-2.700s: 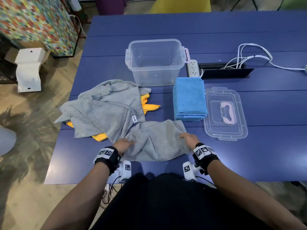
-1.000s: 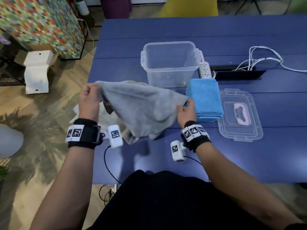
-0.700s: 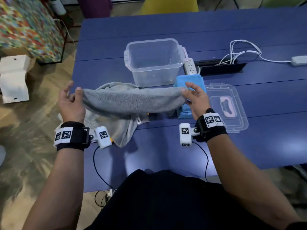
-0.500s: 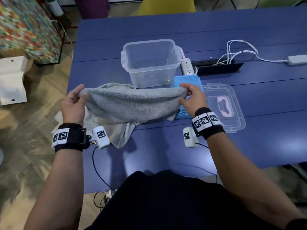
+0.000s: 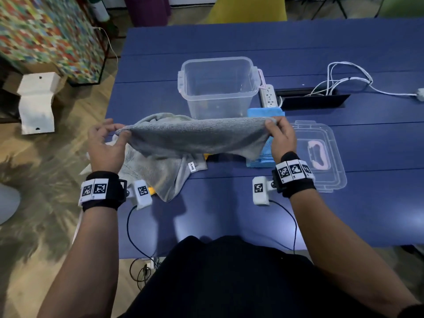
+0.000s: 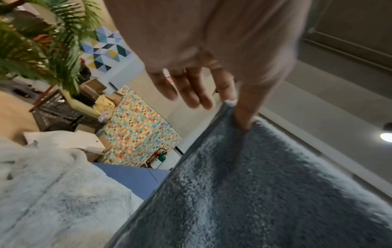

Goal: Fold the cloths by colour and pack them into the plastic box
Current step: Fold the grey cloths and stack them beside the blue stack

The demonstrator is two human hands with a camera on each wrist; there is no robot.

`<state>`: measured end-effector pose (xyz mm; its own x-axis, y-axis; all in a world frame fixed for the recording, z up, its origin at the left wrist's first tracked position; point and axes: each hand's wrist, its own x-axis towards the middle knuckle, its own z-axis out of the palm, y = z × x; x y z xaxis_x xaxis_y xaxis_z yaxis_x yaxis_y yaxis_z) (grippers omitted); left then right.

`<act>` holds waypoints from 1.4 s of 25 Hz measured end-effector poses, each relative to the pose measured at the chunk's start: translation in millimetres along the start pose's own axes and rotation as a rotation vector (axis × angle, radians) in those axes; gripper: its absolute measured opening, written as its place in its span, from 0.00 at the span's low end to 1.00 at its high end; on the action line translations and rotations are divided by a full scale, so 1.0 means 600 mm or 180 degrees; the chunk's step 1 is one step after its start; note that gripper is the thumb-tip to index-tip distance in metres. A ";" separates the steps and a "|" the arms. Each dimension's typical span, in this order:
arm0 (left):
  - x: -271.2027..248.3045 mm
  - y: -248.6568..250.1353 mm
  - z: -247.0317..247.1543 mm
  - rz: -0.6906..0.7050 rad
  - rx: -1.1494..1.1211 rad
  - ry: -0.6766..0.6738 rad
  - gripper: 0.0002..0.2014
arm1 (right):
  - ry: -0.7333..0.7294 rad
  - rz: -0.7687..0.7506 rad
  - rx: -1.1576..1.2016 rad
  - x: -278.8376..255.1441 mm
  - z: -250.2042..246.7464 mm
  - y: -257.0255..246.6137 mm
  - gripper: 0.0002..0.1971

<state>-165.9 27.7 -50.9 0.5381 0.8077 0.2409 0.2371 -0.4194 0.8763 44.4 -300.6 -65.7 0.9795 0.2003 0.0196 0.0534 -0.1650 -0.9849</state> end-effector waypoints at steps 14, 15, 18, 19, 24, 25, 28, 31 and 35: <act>-0.233 -0.162 0.131 -0.2259 0.0413 -0.1130 0.20 | 0.0308 0.2103 -0.1393 -0.145 -0.114 0.222 0.23; -0.244 -0.172 0.133 -0.2336 0.0664 -0.1146 0.22 | 0.0350 0.2207 -0.1486 -0.152 -0.117 0.230 0.22; -0.265 -0.171 0.141 -0.2208 0.1601 -0.1606 0.22 | 0.0185 0.2441 -0.1907 -0.148 -0.125 0.238 0.13; -0.269 -0.170 0.145 -0.2045 0.1822 -0.1826 0.21 | 0.0106 0.2523 -0.1997 -0.143 -0.125 0.239 0.09; -0.249 -0.166 0.158 -0.2043 0.1498 -0.1504 0.13 | 0.0158 0.2258 -0.1858 -0.132 -0.114 0.243 0.12; -0.243 -0.163 0.157 -0.2045 0.1296 -0.1300 0.13 | 0.0235 0.2165 -0.1729 -0.132 -0.111 0.242 0.13; -0.233 -0.158 0.158 -0.2115 0.1092 -0.1335 0.15 | 0.0407 0.2008 -0.1474 -0.140 -0.107 0.244 0.15; -0.232 -0.154 0.162 -0.2058 0.1150 -0.1698 0.20 | 0.0514 0.1850 -0.1683 -0.149 -0.111 0.253 0.13; -0.227 -0.153 0.157 -0.1911 0.1781 -0.2293 0.21 | 0.0283 0.2054 -0.2223 -0.148 -0.119 0.254 0.11</act>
<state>-184.9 -82.5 -203.5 0.5159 0.5879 -0.6230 0.8554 -0.3142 0.4118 -20.8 -412.4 -205.0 0.8702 -0.2003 -0.4501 -0.4268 -0.7630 -0.4855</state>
